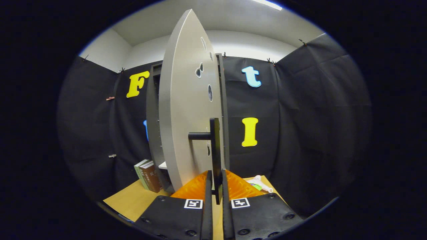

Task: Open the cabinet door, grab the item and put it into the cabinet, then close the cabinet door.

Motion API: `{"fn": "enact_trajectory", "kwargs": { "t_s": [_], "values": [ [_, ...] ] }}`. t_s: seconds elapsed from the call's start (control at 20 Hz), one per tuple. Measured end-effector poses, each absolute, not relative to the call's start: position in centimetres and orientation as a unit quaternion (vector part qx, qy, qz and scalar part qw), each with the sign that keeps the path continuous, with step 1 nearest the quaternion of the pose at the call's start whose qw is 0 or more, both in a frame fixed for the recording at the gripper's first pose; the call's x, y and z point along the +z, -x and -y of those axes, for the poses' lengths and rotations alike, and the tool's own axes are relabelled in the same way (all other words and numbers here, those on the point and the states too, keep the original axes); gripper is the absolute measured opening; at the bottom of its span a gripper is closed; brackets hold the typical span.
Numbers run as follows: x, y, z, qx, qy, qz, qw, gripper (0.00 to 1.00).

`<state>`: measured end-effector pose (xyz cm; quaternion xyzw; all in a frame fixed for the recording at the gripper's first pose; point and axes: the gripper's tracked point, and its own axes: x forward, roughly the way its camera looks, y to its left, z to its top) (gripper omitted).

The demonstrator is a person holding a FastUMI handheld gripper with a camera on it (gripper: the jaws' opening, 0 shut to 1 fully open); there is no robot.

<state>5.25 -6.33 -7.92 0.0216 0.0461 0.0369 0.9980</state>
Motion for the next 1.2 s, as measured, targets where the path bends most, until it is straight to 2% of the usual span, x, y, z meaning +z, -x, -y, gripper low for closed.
{"fn": "enact_trajectory", "kwargs": {
  "t_s": [0.1,0.55,0.75,1.2],
  "values": [
    [-7.8,-5.3,7.4,0.021,-0.021,-0.042,0.999,0.13],
    [-6.8,-4.8,9.0,-0.001,-0.013,-0.016,1.0,0.13],
    [-5.3,-5.2,9.4,-0.037,-0.022,0.014,0.999,0.16],
    [-3.1,-3.0,8.7,-0.107,0.019,0.038,0.993,0.13]
  ]
}}
